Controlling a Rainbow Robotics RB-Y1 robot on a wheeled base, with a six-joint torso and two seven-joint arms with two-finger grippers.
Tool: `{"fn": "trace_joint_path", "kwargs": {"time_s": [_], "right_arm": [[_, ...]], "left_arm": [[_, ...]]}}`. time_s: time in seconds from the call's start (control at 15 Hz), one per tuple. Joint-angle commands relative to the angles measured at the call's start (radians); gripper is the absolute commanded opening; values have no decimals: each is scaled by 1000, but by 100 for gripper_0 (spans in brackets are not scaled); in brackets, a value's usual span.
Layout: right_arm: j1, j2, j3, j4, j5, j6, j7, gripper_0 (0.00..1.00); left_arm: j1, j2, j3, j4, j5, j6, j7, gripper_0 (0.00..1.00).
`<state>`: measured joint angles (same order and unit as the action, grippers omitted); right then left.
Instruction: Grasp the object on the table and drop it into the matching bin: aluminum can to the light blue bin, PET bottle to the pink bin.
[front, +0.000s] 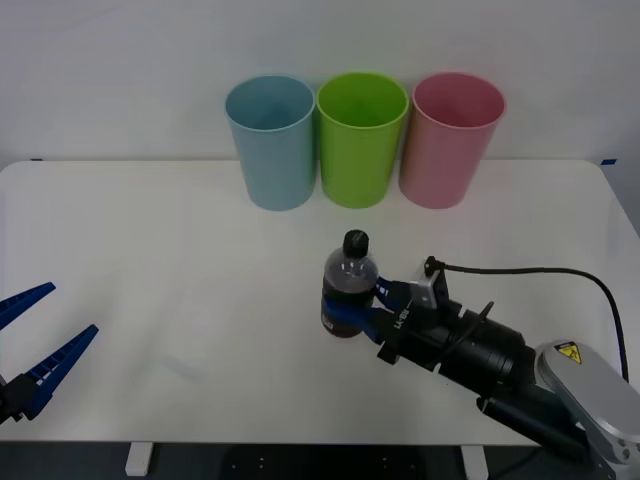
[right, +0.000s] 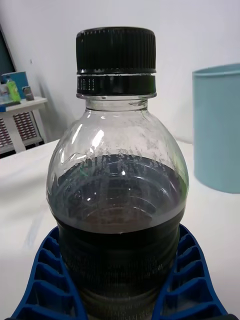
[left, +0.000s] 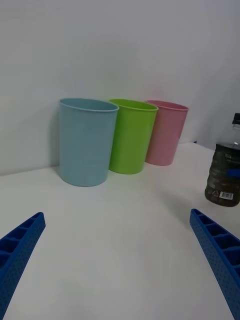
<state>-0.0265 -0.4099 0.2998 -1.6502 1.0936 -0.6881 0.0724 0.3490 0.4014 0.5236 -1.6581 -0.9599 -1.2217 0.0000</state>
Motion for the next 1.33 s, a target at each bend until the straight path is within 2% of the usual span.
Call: {"fn": "trace_joint_path", "kwargs": {"time_s": [0.07,0.53,0.8,1.13,1.33], "right_arm": [[33,-7,-74,-89,-1,7,-103,0],[43,-18,-271,-218,-8,35,-304,0],[36,-95,-315,-295,-18,139,-413,0],[-30,-219,-337,-296,-97,242,-434,0],[-102,-277,-337,-258,-112,279,-454,0]], "left_arm": [[0,0,0,0,0,0,0,100],[0,0,0,0,0,0,0,100],[0,0,0,0,0,0,0,100],[0,0,0,0,0,0,0,100],[0,0,0,0,0,0,0,100]]}}
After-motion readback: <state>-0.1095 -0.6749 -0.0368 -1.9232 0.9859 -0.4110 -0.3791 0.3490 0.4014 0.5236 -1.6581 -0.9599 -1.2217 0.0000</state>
